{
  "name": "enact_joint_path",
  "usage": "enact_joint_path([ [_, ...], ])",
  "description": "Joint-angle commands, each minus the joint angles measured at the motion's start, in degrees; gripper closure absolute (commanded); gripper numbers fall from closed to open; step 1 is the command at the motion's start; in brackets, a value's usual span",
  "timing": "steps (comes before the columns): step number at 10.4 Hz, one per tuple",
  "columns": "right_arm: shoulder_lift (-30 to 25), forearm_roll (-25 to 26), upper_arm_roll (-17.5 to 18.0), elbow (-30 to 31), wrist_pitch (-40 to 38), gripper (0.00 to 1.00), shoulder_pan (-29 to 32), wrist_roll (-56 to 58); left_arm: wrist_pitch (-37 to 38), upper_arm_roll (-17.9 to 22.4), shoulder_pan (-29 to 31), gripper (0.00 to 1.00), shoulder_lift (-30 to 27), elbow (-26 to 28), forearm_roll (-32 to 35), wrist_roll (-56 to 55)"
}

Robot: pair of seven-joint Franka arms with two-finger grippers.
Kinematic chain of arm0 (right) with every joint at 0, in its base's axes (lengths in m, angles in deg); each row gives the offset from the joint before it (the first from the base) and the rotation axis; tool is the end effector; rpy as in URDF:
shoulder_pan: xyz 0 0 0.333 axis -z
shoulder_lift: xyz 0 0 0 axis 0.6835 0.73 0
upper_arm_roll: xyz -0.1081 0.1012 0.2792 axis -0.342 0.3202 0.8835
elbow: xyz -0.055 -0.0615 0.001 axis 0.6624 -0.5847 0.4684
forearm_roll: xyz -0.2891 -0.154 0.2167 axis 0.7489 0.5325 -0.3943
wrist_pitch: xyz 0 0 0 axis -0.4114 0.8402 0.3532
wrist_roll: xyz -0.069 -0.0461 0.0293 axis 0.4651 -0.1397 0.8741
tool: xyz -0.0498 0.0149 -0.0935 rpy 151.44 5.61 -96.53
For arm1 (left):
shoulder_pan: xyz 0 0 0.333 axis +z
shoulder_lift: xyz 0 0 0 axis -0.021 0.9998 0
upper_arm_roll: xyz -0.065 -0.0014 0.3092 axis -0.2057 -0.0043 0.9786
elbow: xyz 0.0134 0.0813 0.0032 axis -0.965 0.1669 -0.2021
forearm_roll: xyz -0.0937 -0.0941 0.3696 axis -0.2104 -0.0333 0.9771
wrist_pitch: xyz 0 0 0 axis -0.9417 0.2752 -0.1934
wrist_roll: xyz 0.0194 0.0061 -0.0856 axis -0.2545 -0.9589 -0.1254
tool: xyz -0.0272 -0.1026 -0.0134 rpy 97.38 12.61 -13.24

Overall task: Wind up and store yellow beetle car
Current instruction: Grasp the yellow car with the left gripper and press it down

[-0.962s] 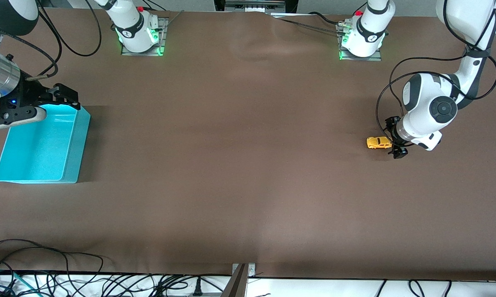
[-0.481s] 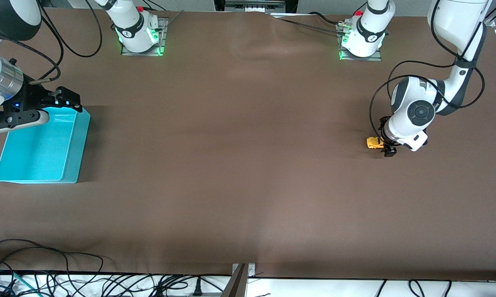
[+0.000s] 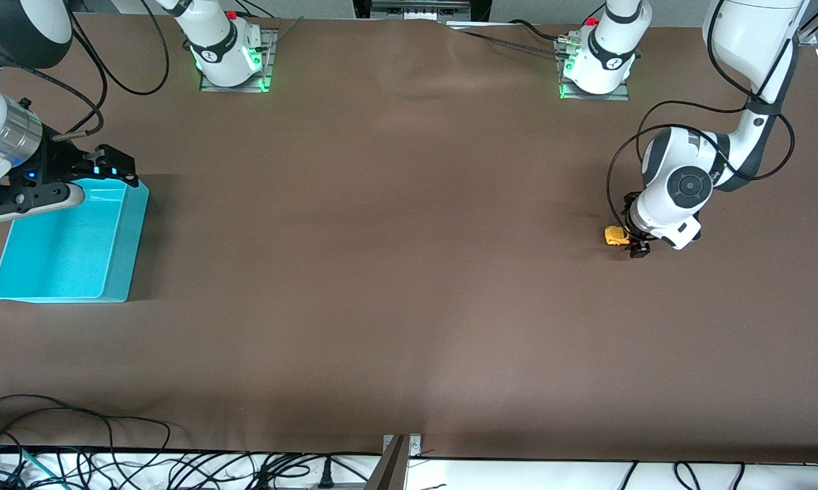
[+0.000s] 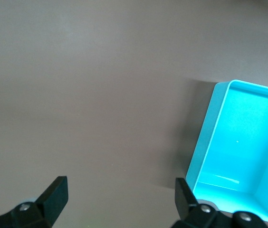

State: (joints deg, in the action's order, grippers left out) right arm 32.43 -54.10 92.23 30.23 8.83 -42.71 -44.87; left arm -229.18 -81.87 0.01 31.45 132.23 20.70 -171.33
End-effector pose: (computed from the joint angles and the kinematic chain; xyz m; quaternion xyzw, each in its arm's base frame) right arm 0.5781 0.0337 0.5499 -0.9926 -0.1156 0.0361 0.0121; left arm 0.5168 -0.0143 0.1923 -0.6911 -0.7161 -0.0052 0.0978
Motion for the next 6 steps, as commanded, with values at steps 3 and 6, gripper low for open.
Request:
enact_joint_path([
  [3,-0.01,-0.91,-0.37,-0.64,-0.55,0.00,0.12,0.64,-2.05,0.02,0.02,0.16,1.69,0.32,3.86,-2.55],
  [6,0.07,-0.91,-0.46,-0.64,-0.56,0.00,0.20,0.73,-2.04,0.02,0.02,0.49,1.43,0.06,3.95,-4.58],
])
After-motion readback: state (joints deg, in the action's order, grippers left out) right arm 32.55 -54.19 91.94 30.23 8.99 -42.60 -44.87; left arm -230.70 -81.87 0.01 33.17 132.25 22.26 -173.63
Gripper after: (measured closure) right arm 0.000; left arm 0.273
